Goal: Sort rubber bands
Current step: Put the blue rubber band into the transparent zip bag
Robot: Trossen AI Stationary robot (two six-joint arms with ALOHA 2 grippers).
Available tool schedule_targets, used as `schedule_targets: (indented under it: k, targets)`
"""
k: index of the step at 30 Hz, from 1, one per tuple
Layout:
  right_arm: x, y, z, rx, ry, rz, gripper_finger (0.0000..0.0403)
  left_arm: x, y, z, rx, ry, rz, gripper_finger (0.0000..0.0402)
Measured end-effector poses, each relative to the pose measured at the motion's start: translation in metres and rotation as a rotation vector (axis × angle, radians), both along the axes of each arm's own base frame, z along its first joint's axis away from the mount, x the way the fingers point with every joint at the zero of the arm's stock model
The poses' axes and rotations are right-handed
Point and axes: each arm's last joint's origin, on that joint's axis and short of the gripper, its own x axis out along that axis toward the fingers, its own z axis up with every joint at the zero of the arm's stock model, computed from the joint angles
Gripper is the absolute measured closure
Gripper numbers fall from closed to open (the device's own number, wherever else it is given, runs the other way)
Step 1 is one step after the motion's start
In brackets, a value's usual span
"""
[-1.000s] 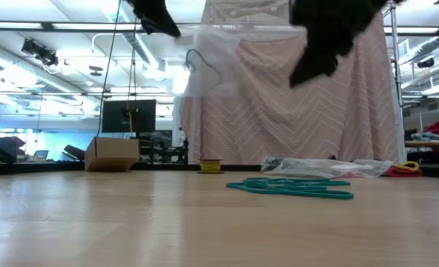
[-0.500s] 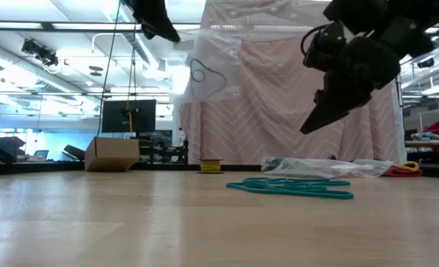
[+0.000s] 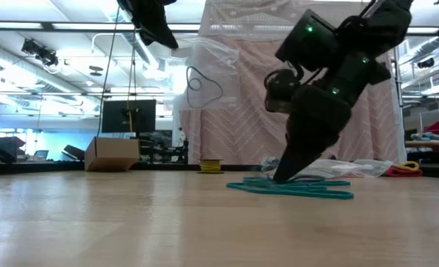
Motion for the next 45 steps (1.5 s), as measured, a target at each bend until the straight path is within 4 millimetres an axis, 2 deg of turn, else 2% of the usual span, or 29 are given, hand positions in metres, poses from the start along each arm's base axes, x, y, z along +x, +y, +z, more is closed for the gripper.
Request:
schedule_targets:
  k: [3, 5, 8, 12, 14, 22, 29, 35, 40, 45]
  targets:
    - [0.0, 0.002, 0.006, 0.015, 0.001, -0.027, 0.0384, 0.0, 0.0, 0.0, -0.003, 0.004, 0.0, 0.0376]
    - [-0.002, 0.006, 0.017, -0.002, -0.014, -0.022, 0.0393, 0.0, 0.0, 0.0, -0.004, 0.004, 0.002, 0.0376]
    - [-0.002, 0.011, 0.056, -0.016, -0.13, -0.007, 0.04, 0.0, 0.0, 0.0, -0.004, 0.004, 0.002, 0.0376]
    - [-0.014, 0.016, 0.102, -0.093, -0.228, 0.016, 0.0402, 0.0, 0.0, 0.0, -0.002, 0.0, 0.002, 0.0376]
    - [-0.021, 0.016, 0.132, -0.119, -0.309, 0.017, 0.0402, 0.001, 0.0, 0.0, 0.0, -0.006, 0.002, 0.0376]
    - [-0.048, 0.004, 0.225, -0.302, -0.507, -0.057, 0.0403, 0.01, 0.001, -0.003, -0.011, -0.02, -0.014, 0.0376]
    - [-0.054, -0.005, 0.281, -0.446, -0.635, -0.076, 0.0403, 0.033, -0.001, -0.018, -0.051, -0.013, -0.061, 0.0376]
    - [-0.051, -0.014, 0.3, -0.525, -0.658, -0.071, 0.0403, 0.061, -0.008, -0.036, -0.098, -0.014, -0.139, 0.0376]
    - [-0.047, -0.021, 0.295, -0.537, -0.616, -0.073, 0.0403, 0.079, -0.018, -0.047, -0.105, -0.031, -0.195, 0.0376]
    - [-0.041, -0.022, 0.288, -0.522, -0.584, -0.05, 0.0403, 0.087, -0.024, -0.052, -0.114, -0.032, -0.222, 0.0376]
